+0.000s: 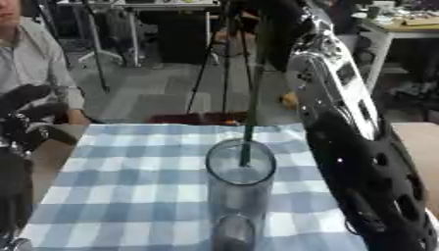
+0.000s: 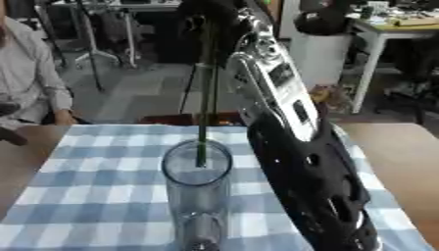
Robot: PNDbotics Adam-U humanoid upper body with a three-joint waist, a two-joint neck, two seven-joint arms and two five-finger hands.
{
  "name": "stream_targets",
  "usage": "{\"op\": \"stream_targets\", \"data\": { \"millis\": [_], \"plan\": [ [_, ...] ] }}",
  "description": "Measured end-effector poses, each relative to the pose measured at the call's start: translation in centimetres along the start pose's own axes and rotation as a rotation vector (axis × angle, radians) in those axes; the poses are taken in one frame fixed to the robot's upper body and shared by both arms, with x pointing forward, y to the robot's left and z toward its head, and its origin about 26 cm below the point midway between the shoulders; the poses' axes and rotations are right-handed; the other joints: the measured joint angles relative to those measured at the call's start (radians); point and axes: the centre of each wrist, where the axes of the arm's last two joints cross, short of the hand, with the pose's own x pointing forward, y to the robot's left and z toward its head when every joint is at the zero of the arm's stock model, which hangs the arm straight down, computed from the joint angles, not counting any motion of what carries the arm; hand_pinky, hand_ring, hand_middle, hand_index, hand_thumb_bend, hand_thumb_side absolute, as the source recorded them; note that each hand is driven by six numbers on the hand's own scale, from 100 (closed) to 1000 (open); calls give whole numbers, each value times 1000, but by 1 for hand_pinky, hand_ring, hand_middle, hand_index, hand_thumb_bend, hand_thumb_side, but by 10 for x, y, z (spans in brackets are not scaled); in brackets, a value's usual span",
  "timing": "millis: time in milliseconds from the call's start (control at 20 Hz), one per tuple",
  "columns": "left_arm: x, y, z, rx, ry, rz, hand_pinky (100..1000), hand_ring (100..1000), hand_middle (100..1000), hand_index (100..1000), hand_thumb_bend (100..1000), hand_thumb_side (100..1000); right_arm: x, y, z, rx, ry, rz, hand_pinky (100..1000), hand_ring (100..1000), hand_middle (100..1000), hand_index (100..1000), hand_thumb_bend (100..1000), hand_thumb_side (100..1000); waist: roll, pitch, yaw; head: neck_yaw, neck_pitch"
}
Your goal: Arrange flowers into the vase.
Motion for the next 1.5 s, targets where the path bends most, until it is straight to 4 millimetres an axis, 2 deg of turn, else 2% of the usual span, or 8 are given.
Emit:
{"op": "stream_targets", "data": {
  "millis": [1500],
  "plan": [
    [0, 1, 0, 10, 2, -5, 482, 729, 770, 854, 100, 1000, -29, -1, 12, 14, 24, 70, 233, 342, 100, 100, 100, 151, 7, 9, 6, 2, -1]
  ]
}}
